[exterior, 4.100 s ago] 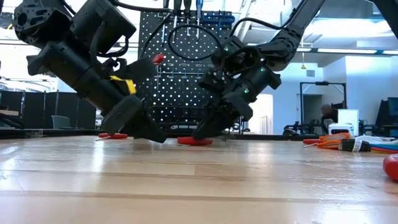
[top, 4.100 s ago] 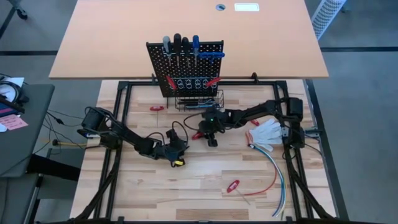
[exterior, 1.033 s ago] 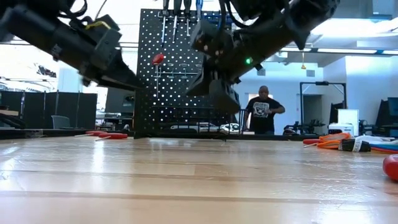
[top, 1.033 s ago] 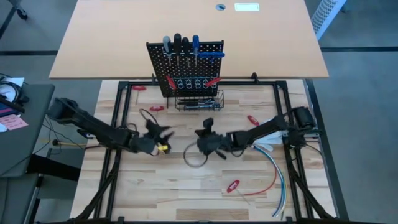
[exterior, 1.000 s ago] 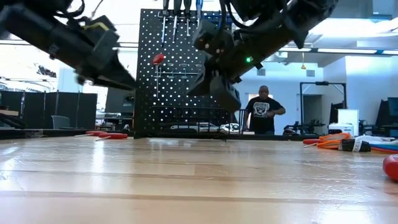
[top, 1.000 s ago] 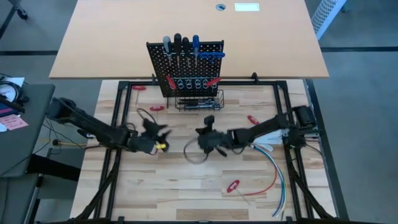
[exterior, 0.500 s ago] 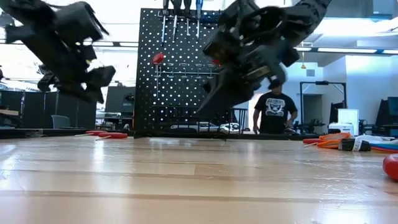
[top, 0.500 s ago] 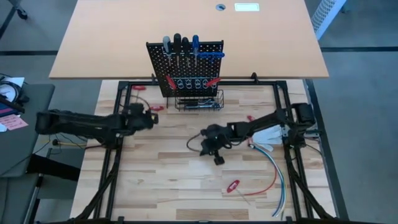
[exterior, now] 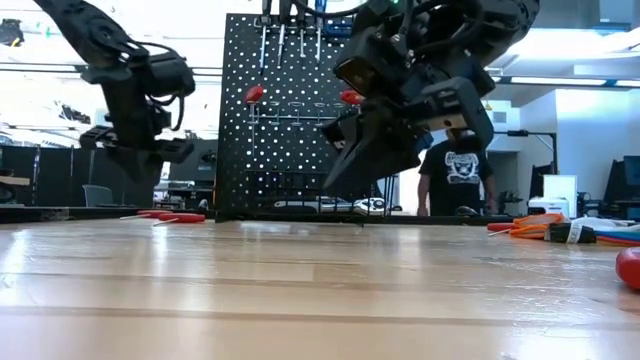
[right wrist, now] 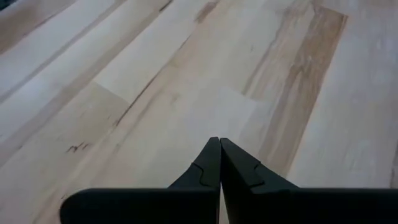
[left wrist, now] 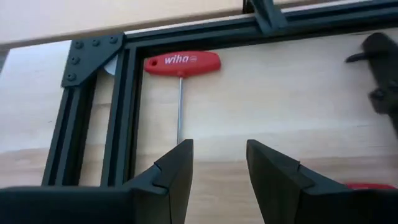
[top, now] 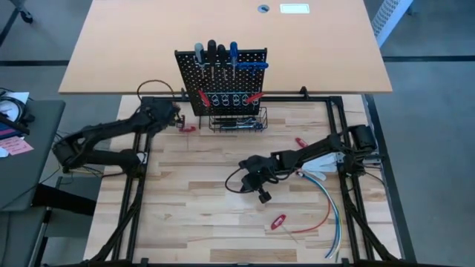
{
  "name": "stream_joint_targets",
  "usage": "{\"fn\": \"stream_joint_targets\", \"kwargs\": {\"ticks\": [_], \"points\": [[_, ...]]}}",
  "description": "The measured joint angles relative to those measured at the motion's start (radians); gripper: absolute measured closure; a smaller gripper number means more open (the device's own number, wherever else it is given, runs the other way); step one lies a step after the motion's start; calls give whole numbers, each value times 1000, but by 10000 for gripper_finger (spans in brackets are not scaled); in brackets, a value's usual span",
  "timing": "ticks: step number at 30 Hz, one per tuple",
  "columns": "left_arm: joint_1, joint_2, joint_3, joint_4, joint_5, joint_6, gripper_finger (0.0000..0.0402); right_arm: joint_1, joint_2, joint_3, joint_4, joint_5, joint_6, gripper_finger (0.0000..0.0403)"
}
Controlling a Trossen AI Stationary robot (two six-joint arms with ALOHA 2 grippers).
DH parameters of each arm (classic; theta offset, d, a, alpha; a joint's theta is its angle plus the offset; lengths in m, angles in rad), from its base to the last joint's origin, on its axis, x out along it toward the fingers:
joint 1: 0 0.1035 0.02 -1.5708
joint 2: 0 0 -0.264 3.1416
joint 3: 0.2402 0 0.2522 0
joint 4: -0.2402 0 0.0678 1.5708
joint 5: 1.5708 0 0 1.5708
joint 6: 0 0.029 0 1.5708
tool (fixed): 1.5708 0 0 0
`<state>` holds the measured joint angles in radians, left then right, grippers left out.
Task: Hang tools onto peg board
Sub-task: Hang the red allen wrench on the pegboard
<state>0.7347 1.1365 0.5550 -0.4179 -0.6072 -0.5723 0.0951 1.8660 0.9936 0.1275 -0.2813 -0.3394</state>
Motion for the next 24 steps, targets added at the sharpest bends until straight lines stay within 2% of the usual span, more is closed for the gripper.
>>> {"fn": "stream_joint_targets", "kwargs": {"ticks": [5, 10, 16, 24], "points": [[126, 94, 48, 12, 84, 105, 258, 0, 0, 0, -3, 1, 0, 393], [153, 175, 87, 15, 139, 133, 258, -5, 0, 0, -5, 1, -2, 393], [179, 309, 145, 1, 142, 131, 258, -13, 0, 0, -10, 3, -1, 393], [215, 512, 278, -107, 126, 133, 258, -11, 0, 0, -19, 3, 1, 393]]}}
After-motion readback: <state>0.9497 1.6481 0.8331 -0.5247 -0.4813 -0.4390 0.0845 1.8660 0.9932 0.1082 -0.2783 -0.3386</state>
